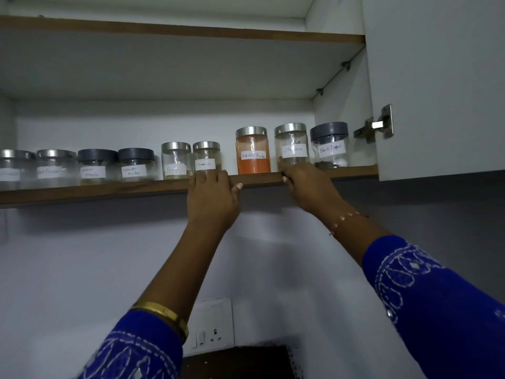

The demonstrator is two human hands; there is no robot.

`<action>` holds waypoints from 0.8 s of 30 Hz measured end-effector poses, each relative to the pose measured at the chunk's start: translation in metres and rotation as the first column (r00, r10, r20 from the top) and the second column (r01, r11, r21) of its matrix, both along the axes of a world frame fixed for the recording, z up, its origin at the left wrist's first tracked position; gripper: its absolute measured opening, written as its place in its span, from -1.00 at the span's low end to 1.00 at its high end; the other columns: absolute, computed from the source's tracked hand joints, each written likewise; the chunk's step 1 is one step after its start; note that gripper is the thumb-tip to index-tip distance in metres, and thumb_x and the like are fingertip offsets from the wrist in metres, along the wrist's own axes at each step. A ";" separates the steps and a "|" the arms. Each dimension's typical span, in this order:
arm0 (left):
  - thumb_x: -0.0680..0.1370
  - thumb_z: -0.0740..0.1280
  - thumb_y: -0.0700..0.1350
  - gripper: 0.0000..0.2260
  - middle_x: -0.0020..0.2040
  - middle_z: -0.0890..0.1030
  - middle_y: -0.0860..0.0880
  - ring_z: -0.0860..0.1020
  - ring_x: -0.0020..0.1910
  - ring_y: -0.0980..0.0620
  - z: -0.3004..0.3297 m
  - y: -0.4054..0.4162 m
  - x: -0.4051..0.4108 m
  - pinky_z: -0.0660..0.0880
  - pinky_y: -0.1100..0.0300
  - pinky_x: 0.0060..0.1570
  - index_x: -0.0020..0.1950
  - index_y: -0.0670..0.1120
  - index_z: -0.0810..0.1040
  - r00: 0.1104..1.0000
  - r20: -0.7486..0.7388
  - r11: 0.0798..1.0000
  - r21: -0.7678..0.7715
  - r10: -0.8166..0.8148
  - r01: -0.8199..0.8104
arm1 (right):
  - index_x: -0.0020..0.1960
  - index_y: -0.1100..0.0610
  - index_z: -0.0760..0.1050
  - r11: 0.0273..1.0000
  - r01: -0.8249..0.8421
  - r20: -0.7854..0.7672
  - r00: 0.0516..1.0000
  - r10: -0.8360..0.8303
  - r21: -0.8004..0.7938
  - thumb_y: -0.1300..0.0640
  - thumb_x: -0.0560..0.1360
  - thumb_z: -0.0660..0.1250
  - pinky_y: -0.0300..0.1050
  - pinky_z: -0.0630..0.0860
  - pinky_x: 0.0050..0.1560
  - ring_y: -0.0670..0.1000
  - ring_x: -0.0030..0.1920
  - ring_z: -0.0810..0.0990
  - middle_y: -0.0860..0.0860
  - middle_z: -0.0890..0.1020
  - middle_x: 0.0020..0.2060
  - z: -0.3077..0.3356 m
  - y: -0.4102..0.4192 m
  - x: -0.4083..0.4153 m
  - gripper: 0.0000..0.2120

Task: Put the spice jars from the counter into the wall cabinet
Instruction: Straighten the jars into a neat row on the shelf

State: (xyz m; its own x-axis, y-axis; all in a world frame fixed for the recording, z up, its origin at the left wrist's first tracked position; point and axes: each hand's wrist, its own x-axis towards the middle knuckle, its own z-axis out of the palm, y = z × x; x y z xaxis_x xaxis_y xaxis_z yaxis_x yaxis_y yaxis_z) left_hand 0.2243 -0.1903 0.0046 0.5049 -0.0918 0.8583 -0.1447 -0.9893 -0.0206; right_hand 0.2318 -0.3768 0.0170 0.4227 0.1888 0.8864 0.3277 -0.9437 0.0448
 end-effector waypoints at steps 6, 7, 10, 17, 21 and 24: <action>0.59 -0.01 0.10 -0.54 -0.07 0.61 -0.20 0.54 -0.07 -0.18 0.011 -0.004 -0.002 0.34 0.11 -0.18 0.04 -0.18 0.56 0.992 0.119 0.998 0.033 -0.049 0.046 | 0.07 0.18 0.58 0.967 -0.134 0.060 0.990 0.124 0.215 0.10 0.56 0.17 -0.11 0.47 -0.12 0.16 -0.04 0.60 0.17 0.67 -0.07 0.017 -0.013 0.009 -0.74; 0.60 -0.03 0.09 -0.55 -0.09 0.61 -0.17 0.55 -0.10 -0.15 0.014 -0.006 -0.004 0.30 0.16 -0.22 0.03 -0.15 0.56 0.990 0.113 0.994 0.076 -0.082 0.074 | 0.13 0.17 0.55 0.944 -0.160 0.045 0.987 0.154 0.288 0.12 0.54 0.20 -0.07 0.49 -0.06 0.17 0.01 0.60 0.18 0.66 -0.02 0.022 -0.016 0.011 -0.75; 0.64 -0.03 0.04 -0.63 0.14 0.58 -0.14 0.53 0.13 -0.13 0.030 -0.022 0.004 0.37 0.14 -0.03 0.22 -0.07 0.47 0.965 -0.123 0.969 0.057 -0.231 0.240 | 0.28 0.20 0.39 0.904 -0.153 -0.056 0.980 0.190 0.400 0.20 0.48 0.29 0.00 0.49 0.09 0.19 0.12 0.55 0.20 0.58 0.13 0.037 -0.026 0.024 -0.63; 0.66 -0.12 -0.05 -0.57 0.54 0.10 -0.16 0.13 0.51 -0.11 0.076 -0.076 0.029 0.09 0.08 0.42 0.50 -0.17 0.08 0.810 -0.563 0.985 -0.064 -0.168 0.160 | 0.32 0.32 0.26 0.908 -0.086 -0.225 0.955 0.192 0.410 0.21 0.43 0.38 0.01 0.46 0.11 0.23 0.20 0.50 0.25 0.51 0.20 0.065 -0.030 0.072 -0.47; 0.63 -0.01 -0.04 -0.62 0.36 0.36 -0.11 0.38 0.31 -0.09 0.090 -0.074 0.050 0.32 0.05 0.25 0.41 -0.13 0.29 0.741 -0.664 0.995 -0.073 -0.104 0.074 | 0.28 0.24 0.38 0.971 -0.026 -0.353 0.929 0.112 0.239 0.17 0.47 0.34 -0.12 0.44 -0.01 0.18 0.14 0.56 0.20 0.57 0.16 0.076 -0.025 0.099 -0.59; 0.61 0.10 -0.07 -0.75 0.06 0.47 -0.07 0.49 -0.07 0.01 0.097 -0.073 0.062 0.40 0.20 -0.17 0.22 -0.12 0.43 0.688 -0.702 0.978 -0.197 -0.185 0.062 | 0.27 0.25 0.43 0.994 0.040 -0.512 0.859 0.019 0.103 0.19 0.51 0.28 -0.12 0.44 0.05 0.15 0.18 0.55 0.18 0.56 0.20 0.085 -0.018 0.114 -0.65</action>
